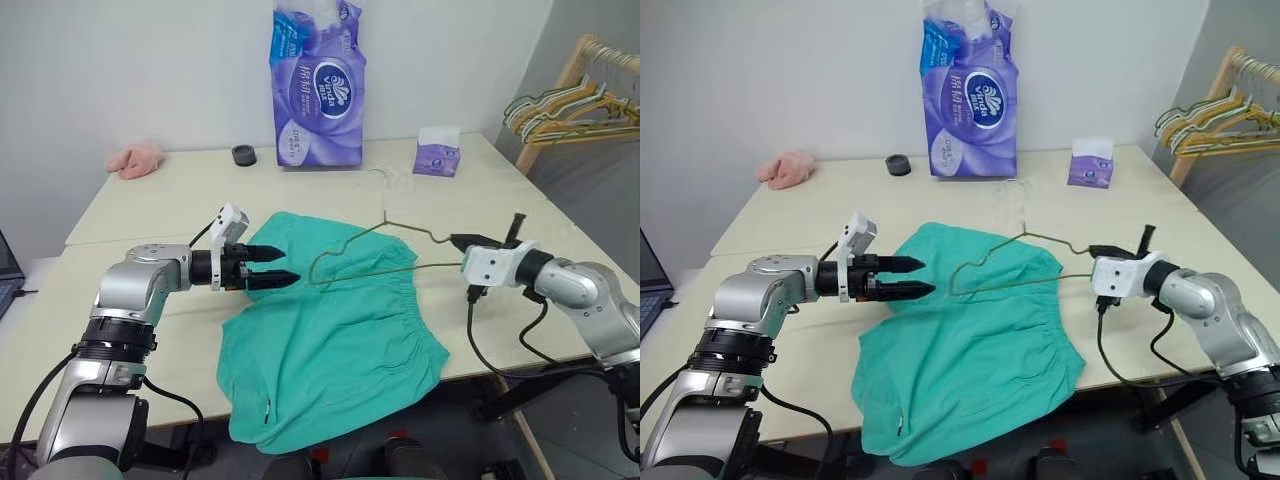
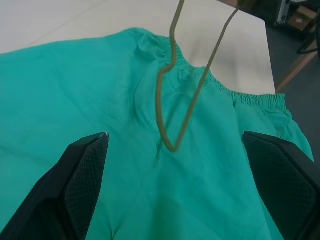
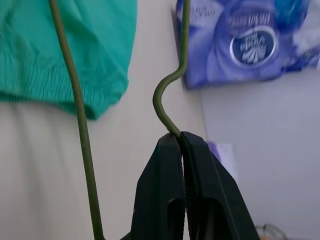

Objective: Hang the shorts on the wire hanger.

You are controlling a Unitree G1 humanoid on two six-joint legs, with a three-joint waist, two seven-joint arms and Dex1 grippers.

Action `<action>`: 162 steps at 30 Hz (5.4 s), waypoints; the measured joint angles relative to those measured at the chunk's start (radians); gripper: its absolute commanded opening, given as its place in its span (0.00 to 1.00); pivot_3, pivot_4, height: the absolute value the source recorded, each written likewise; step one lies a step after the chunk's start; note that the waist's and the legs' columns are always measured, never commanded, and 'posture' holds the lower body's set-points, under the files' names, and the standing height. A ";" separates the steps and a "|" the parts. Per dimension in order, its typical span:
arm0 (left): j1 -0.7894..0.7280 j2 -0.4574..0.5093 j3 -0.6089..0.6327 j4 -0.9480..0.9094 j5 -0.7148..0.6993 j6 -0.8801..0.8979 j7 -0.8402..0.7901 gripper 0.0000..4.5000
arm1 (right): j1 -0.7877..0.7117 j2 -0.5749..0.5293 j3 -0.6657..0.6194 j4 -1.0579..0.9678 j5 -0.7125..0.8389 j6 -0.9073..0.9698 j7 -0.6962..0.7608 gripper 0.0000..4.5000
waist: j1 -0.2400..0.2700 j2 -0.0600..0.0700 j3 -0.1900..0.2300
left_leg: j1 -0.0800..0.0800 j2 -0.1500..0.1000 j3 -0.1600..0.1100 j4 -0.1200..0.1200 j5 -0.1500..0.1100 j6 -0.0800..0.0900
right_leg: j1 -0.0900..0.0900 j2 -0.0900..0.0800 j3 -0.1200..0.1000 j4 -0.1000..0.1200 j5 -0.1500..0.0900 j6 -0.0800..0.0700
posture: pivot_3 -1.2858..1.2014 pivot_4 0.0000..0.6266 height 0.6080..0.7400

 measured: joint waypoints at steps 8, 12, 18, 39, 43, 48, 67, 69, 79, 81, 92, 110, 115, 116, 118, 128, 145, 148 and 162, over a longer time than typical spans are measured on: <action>0.033 0.001 -0.072 -0.046 0.006 0.012 -0.043 1.00 | -0.026 0.037 0.033 -0.044 -0.001 -0.066 0.038 0.00 | -0.001 0.000 0.000 | -0.002 0.000 0.002 0.000 0.000 0.000 | -0.002 0.000 0.002 0.000 0.000 0.000 | 0.49 0.05 1.00; 0.067 0.007 -0.094 -0.081 0.003 0.029 -0.069 1.00 | -0.028 0.051 0.038 -0.054 -0.001 -0.066 0.052 0.00 | -0.001 0.000 0.000 | -0.002 0.000 0.002 0.000 0.000 0.000 | -0.003 0.000 0.002 0.000 0.000 0.000 | 0.49 0.05 1.00; 0.083 0.015 -0.111 -0.126 0.002 0.040 -0.096 1.00 | -0.055 0.075 0.046 -0.063 -0.001 -0.064 0.076 0.00 | -0.002 0.000 0.000 | -0.002 0.000 0.003 0.001 0.000 0.000 | -0.003 0.000 0.002 0.001 0.000 0.000 | 0.49 0.05 1.00; 0.116 0.012 -0.130 -0.153 -0.003 0.037 -0.112 0.00 | -0.051 0.087 0.044 -0.117 0.004 0.004 0.147 0.00 | -0.002 0.000 0.000 | -0.002 0.000 0.003 0.001 0.000 0.001 | -0.003 0.000 0.003 0.001 0.000 0.000 | 0.49 0.07 1.00; 0.118 0.004 -0.130 -0.154 0.007 0.035 -0.087 0.00 | -0.012 0.086 0.039 -0.156 0.060 0.009 0.190 0.22 | -0.001 0.000 0.000 | -0.002 0.000 0.003 0.001 0.000 0.001 | -0.003 0.000 0.003 0.001 0.000 0.000 | 0.49 0.06 1.00; 0.109 -0.028 -0.130 -0.134 0.058 0.016 0.008 0.00 | 0.066 0.064 0.052 -0.286 0.197 0.125 0.305 0.60 | 0.001 0.000 0.000 | -0.002 0.000 0.002 0.001 -0.001 0.001 | -0.002 0.000 0.003 0.001 0.001 0.001 | 0.49 0.07 1.00; 0.042 0.052 -0.255 -0.256 0.297 -0.379 -0.063 0.00 | 0.084 -0.013 -0.067 -0.603 0.570 1.091 0.349 0.80 | 0.001 -0.001 0.002 | -0.004 0.000 0.002 0.002 -0.002 0.003 | -0.003 -0.001 0.001 -0.001 0.001 0.002 | 0.48 0.07 1.00; 0.040 0.049 -0.257 -0.280 0.297 -0.378 -0.070 0.00 | 0.051 -0.013 -0.030 -0.598 0.567 1.128 0.341 0.80 | -0.002 0.000 0.002 | -0.004 0.001 0.002 0.002 -0.002 0.003 | -0.003 -0.001 0.002 -0.001 0.001 0.002 | 0.48 0.07 1.00; 0.033 0.041 -0.267 -0.317 0.312 -0.386 -0.088 0.00 | -0.031 -0.037 0.101 -0.550 0.542 1.205 0.358 0.80 | -0.002 -0.001 0.002 | -0.005 0.001 0.002 0.002 -0.002 0.003 | -0.004 0.000 0.001 -0.001 0.001 0.002 | 0.49 0.06 1.00; 0.033 0.041 -0.267 -0.320 0.315 -0.386 -0.088 0.00 | -0.032 -0.045 0.116 -0.549 0.544 1.215 0.370 0.72 | -0.001 -0.001 0.002 | -0.005 0.001 0.002 0.002 -0.002 0.003 | -0.004 0.000 0.001 -0.001 0.001 0.002 | 0.49 0.06 1.00; 0.039 0.047 -0.281 -0.333 0.335 -0.406 -0.087 0.00 | -0.058 -0.048 0.162 -0.551 0.552 1.247 0.408 0.00 | -0.002 -0.001 0.002 | -0.005 0.001 0.002 0.002 -0.002 0.003 | -0.004 0.000 0.001 -0.001 0.000 0.002 | 0.49 0.06 1.00; 0.028 -0.084 -0.193 -0.243 0.257 -0.401 0.033 0.72 | 0.017 -0.097 0.158 -0.606 0.572 1.264 0.406 0.00 | 0.000 -0.001 0.001 | -0.005 0.001 0.002 0.003 -0.002 0.003 | -0.004 -0.001 0.001 0.000 -0.001 0.006 | 0.48 0.05 1.00; -0.020 -0.076 -0.048 -0.042 0.234 -0.398 0.132 0.72 | 0.141 -0.143 0.030 -0.619 0.591 1.283 0.379 0.00 | -0.001 -0.001 0.001 | -0.006 0.000 0.002 0.003 -0.002 0.003 | -0.004 -0.001 0.001 -0.001 -0.001 0.006 | 0.47 0.06 1.00; -0.030 -0.080 -0.021 -0.012 0.223 -0.396 0.151 0.72 | 0.177 -0.150 -0.002 -0.626 0.601 1.293 0.375 0.00 | -0.001 -0.001 0.001 | -0.006 0.000 0.002 0.003 -0.002 0.003 | -0.004 -0.001 0.001 -0.001 0.001 0.002 | 0.47 0.06 1.00; -0.037 -0.090 0.016 0.014 0.194 -0.376 0.171 0.72 | 0.247 -0.148 -0.070 -0.636 0.622 1.318 0.359 0.00 | 0.000 -0.001 0.002 | -0.006 0.000 0.002 0.003 -0.002 0.003 | -0.004 -0.001 0.001 -0.001 0.001 0.002 | 0.47 0.07 1.00; 0.114 -0.045 0.023 -0.116 0.084 -0.274 0.015 0.72 | 0.545 -0.057 -0.427 -0.618 0.699 1.457 0.260 0.00 | -0.004 -0.002 0.002 | -0.005 0.001 0.002 0.003 -0.003 0.003 | -0.004 -0.001 0.001 -0.001 -0.001 0.007 | 0.46 0.08 1.00; 0.115 -0.005 -0.001 -0.101 0.111 -0.337 -0.018 0.72 | 0.510 0.026 -0.423 -0.537 0.761 1.511 0.153 0.00 | -0.004 -0.001 0.002 | -0.005 0.001 0.003 0.003 -0.003 0.003 | -0.004 -0.001 0.002 -0.001 -0.001 0.007 | 0.47 0.08 1.00; 0.109 -0.005 -0.001 -0.079 0.121 -0.342 -0.008 0.72 | 0.494 0.010 -0.413 -0.579 0.796 1.530 0.165 0.00 | -0.004 -0.001 0.002 | -0.005 0.001 0.003 0.003 -0.003 0.003 | -0.004 -0.001 0.002 -0.001 -0.001 0.007 | 0.47 0.09 1.00; 0.078 -0.003 0.001 -0.056 0.127 -0.358 0.029 0.72 | 0.448 -0.064 -0.274 -0.561 0.793 1.475 0.167 0.00 | -0.004 -0.002 0.002 | -0.005 0.001 0.003 0.003 -0.003 0.003 | -0.004 -0.001 0.002 -0.001 -0.001 0.007 | 0.47 0.08 1.00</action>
